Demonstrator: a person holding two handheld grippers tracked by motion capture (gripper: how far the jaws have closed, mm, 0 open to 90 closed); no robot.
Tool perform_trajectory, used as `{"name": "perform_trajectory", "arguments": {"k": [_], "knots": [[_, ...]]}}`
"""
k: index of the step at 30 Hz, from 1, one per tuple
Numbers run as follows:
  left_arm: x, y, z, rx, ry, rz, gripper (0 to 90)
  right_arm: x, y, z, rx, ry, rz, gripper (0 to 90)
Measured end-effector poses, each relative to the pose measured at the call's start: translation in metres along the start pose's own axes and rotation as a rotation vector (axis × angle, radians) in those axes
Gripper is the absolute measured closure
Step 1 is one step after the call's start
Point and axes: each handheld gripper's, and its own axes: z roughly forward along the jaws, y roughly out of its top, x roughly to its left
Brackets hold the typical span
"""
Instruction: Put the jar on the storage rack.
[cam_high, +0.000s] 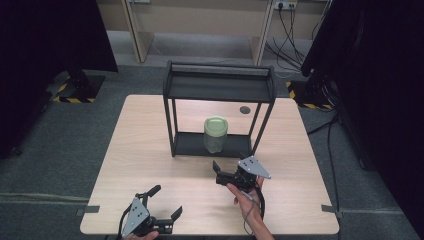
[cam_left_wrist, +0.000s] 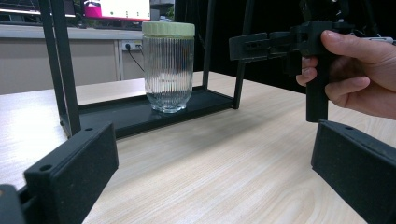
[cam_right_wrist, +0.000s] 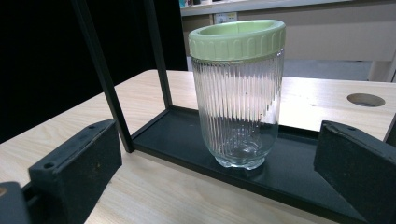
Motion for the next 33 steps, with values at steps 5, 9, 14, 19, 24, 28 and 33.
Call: {"name": "perform_trajectory", "arguments": {"k": [5,9,14,19,24,28,33], "knots": [[0.0,0.0,0.0,-0.001,0.0,0.001,0.0,0.0,-0.001,-0.003,0.0,-0.001,0.004,1.3],[0.0,0.001,0.0,-0.003,0.0,0.001,0.0,-0.001,-0.002,-0.005,0.001,-0.001,0.006,1.3],[0.0,0.001,-0.001,-0.005,0.001,0.001,0.0,-0.002,-0.003,-0.008,0.001,0.0,0.01,1.3],[0.0,0.001,-0.001,-0.004,0.001,0.001,0.0,-0.002,-0.003,-0.012,-0.005,0.001,0.02,1.3],[0.0,0.001,-0.001,-0.005,0.002,0.001,0.1,-0.001,-0.004,-0.016,-0.007,0.004,0.021,1.3],[0.0,0.001,-0.001,-0.006,0.001,0.003,0.0,-0.001,-0.005,-0.017,-0.003,0.003,0.025,1.3],[0.0,0.001,-0.001,-0.006,0.001,0.001,0.0,0.0,-0.006,-0.019,-0.002,0.005,0.032,1.3]]}}
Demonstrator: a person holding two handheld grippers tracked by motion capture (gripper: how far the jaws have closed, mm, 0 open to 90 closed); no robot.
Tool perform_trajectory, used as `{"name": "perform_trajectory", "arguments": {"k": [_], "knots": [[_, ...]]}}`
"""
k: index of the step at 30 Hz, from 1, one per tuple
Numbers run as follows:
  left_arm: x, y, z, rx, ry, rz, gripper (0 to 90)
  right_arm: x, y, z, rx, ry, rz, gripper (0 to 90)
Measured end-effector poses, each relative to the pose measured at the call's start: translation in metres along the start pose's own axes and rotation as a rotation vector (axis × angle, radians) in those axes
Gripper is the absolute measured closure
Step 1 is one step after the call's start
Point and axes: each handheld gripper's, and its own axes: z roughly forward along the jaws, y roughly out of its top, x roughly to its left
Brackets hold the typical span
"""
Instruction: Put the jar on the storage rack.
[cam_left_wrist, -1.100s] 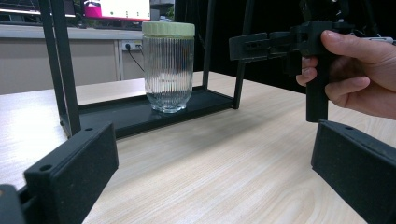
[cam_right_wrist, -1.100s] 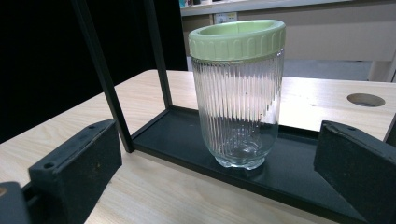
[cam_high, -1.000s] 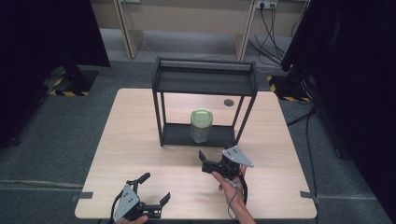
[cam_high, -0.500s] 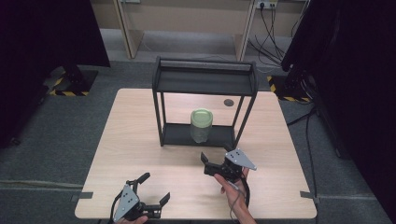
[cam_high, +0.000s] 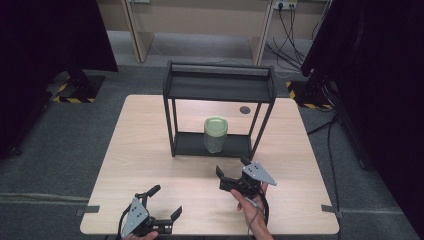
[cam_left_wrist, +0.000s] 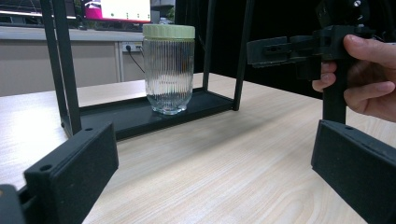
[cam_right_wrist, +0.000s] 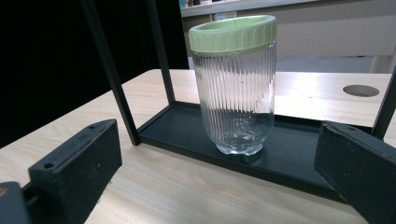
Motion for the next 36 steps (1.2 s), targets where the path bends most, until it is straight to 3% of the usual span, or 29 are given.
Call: {"name": "perform_trajectory", "arguments": {"k": [14,36], "knots": [[0.0,0.0,0.0,0.001,-0.001,-0.001,0.0,0.001,-0.006,-0.009,0.005,0.011,0.01,1.4],[-0.001,-0.001,0.001,0.003,-0.003,0.0,0.0,0.0,-0.019,-0.039,-0.014,0.03,0.0,1.6]]}}
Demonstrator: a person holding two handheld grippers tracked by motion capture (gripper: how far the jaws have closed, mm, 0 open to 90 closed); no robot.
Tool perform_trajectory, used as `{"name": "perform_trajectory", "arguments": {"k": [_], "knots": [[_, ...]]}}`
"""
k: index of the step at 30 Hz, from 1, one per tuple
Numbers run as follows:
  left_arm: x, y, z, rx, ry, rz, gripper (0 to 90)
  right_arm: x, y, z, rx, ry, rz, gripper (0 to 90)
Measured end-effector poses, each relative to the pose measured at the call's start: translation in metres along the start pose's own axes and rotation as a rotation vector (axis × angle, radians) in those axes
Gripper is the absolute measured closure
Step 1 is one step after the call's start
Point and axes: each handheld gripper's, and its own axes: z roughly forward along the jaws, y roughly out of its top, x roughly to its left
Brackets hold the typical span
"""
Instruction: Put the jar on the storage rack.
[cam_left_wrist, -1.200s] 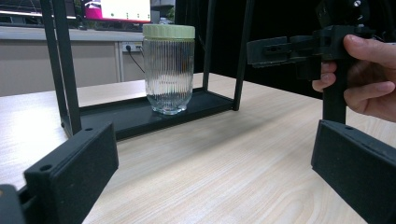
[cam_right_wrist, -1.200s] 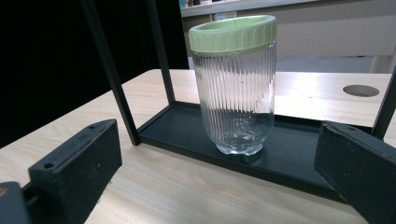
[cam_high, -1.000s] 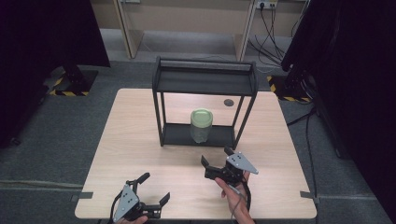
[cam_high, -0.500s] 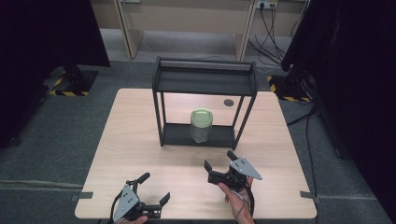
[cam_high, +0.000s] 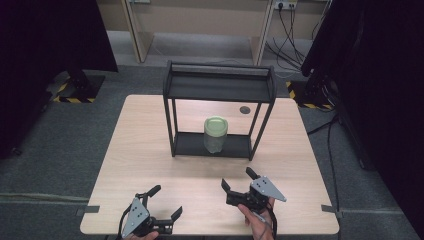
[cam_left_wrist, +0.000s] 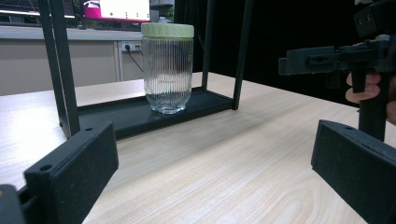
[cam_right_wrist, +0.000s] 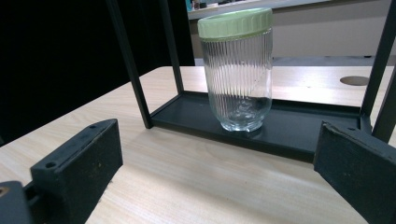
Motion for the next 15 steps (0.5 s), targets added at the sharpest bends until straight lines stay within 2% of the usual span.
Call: {"name": "perform_trajectory", "arguments": {"k": [15], "knots": [[-0.001,-0.001,0.001,0.005,-0.001,0.002,0.0,0.007,0.0,-0.011,-0.017,0.002,-0.009,1.8]]}}
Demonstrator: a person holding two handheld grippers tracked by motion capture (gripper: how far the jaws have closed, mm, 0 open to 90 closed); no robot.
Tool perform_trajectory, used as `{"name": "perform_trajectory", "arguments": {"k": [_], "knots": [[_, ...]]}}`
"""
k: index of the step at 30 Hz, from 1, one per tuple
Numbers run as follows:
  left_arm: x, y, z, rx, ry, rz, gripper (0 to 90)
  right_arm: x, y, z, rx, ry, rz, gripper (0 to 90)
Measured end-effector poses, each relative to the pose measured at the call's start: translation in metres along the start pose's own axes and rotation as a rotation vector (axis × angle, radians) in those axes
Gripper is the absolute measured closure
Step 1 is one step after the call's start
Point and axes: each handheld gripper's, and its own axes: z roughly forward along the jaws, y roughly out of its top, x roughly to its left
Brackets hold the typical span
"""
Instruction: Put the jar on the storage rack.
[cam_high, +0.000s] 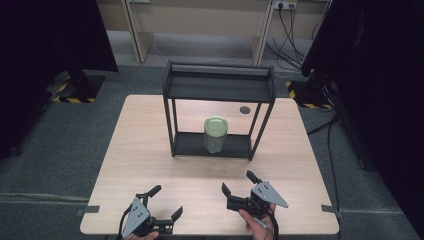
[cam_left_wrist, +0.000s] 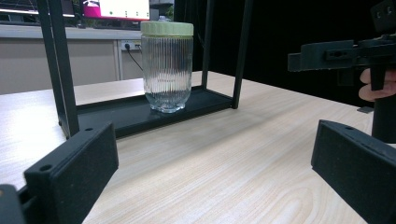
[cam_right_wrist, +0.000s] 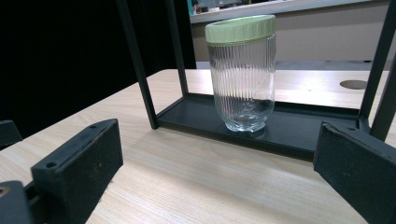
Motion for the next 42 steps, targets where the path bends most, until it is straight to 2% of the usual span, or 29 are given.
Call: {"name": "perform_trajectory", "arguments": {"k": [8,15,24,42], "knots": [[0.0,0.0,0.0,0.0,0.0,-0.001,0.0,-0.001,-0.005,-0.007,0.005,0.001,0.0,1.8],[0.0,-0.001,0.001,0.003,-0.001,-0.004,0.0,-0.008,-0.013,-0.017,0.021,-0.008,0.013,1.8],[0.0,-0.001,0.001,0.003,-0.001,-0.007,0.0,-0.009,-0.012,-0.021,0.03,-0.006,0.018,1.8],[-0.001,-0.001,0.002,0.003,-0.005,-0.004,0.0,-0.016,-0.022,-0.04,0.026,-0.012,0.047,1.7]]}}
